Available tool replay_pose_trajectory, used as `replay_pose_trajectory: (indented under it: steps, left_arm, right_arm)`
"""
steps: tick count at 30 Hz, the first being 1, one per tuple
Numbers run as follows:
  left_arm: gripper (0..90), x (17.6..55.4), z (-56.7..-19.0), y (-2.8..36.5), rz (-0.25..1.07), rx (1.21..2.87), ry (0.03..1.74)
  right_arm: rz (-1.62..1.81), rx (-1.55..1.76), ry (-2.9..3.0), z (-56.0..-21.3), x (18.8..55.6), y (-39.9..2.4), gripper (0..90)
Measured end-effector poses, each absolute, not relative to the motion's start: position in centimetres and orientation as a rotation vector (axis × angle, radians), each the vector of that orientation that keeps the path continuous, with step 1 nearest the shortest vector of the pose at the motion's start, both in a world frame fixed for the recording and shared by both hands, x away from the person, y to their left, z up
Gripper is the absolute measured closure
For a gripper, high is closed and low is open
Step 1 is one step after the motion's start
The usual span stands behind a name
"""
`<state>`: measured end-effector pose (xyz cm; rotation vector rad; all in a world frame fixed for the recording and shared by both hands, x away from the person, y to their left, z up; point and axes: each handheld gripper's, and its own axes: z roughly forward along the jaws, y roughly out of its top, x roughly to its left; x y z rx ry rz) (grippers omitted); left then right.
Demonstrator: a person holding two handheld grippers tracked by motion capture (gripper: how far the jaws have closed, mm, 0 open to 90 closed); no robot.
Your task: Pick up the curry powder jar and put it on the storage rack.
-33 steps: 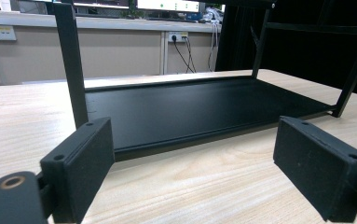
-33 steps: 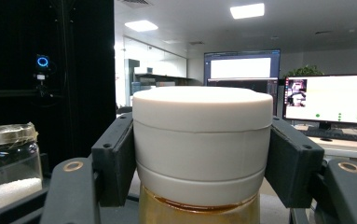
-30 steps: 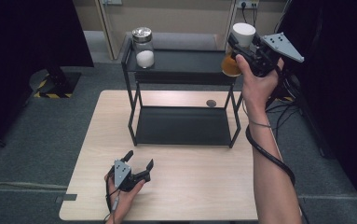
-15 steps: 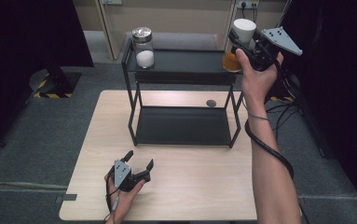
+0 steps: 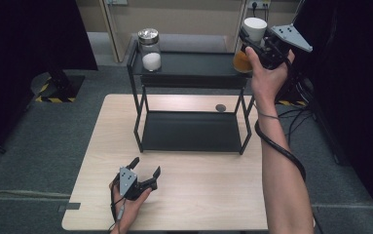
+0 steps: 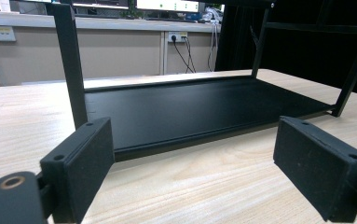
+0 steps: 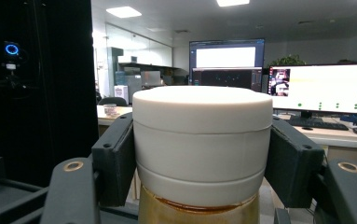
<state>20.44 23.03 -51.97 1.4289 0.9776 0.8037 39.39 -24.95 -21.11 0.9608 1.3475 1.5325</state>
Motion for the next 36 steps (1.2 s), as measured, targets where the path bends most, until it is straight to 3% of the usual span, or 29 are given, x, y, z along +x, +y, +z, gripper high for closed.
replay_pose_trajectory:
  steps: [31, 36]
  left_arm:
    - [11.7, 20.5, -51.9, 23.1, 0.802, 1.433, 0.973]
    - [11.6, 20.5, -52.0, 23.1, 0.801, 1.429, 0.975]
  right_arm:
    - [1.484, 0.971, 1.377, -21.9, 41.2, -23.9, 33.4]
    - [1.511, 0.984, 1.352, -21.8, 41.0, -23.7, 15.2]
